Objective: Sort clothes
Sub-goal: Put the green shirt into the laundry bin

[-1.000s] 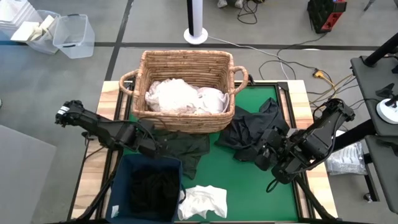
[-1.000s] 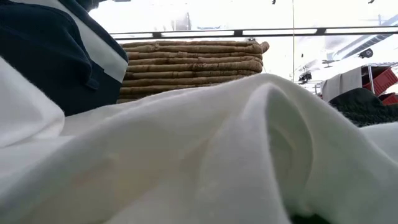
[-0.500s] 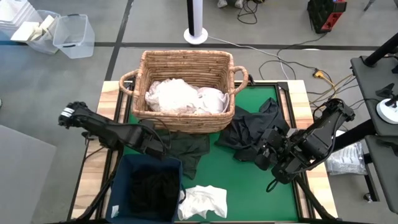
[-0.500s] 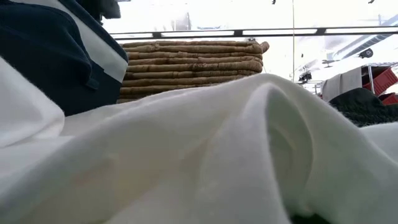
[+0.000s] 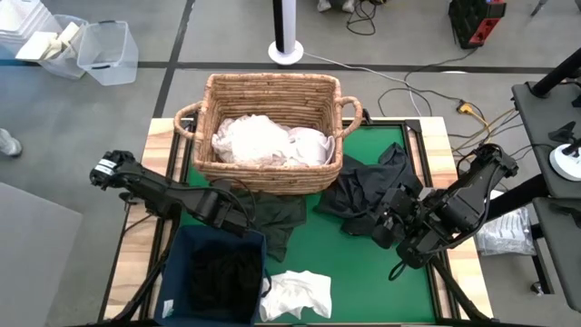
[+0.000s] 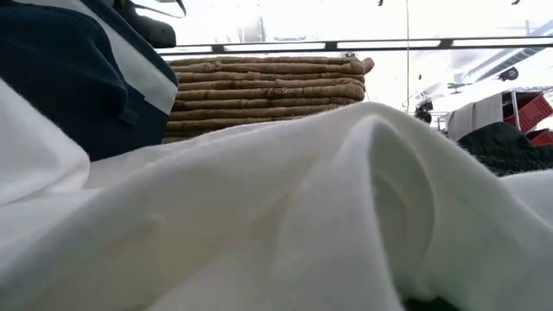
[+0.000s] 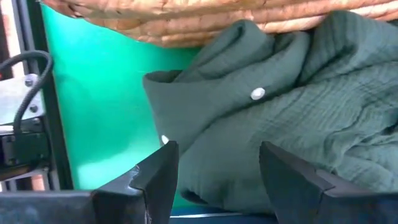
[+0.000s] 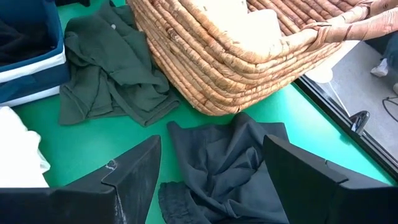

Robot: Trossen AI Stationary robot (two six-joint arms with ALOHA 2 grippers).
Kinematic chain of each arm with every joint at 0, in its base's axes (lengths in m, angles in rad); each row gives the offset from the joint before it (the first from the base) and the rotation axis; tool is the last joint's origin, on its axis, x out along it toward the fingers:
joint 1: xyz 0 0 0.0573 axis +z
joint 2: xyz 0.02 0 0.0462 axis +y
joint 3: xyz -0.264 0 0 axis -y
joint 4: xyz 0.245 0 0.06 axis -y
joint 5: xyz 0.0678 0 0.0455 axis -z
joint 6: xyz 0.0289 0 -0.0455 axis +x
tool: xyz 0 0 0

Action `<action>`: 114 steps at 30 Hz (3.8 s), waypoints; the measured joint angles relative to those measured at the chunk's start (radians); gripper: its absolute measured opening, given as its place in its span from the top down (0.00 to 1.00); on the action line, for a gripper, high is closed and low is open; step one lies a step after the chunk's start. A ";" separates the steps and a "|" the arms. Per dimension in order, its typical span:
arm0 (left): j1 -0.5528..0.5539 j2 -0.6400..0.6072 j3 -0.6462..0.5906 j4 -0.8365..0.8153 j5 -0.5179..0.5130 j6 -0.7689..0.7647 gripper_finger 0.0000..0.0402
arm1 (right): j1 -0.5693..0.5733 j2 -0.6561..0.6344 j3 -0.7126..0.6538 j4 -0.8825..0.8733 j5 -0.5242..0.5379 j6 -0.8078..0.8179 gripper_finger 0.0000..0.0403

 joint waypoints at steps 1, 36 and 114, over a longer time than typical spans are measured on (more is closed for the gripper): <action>0.001 0.001 -0.001 0.005 0.000 0.000 0.50 | 0.000 0.000 0.000 0.000 0.000 0.000 0.32; 0.017 0.013 -0.142 0.141 0.000 0.003 0.50 | -0.018 0.000 0.000 0.000 0.003 -0.001 0.31; 0.056 0.003 -0.153 0.299 0.021 0.292 1.00 | -0.026 0.000 0.000 -0.001 0.000 -0.003 0.34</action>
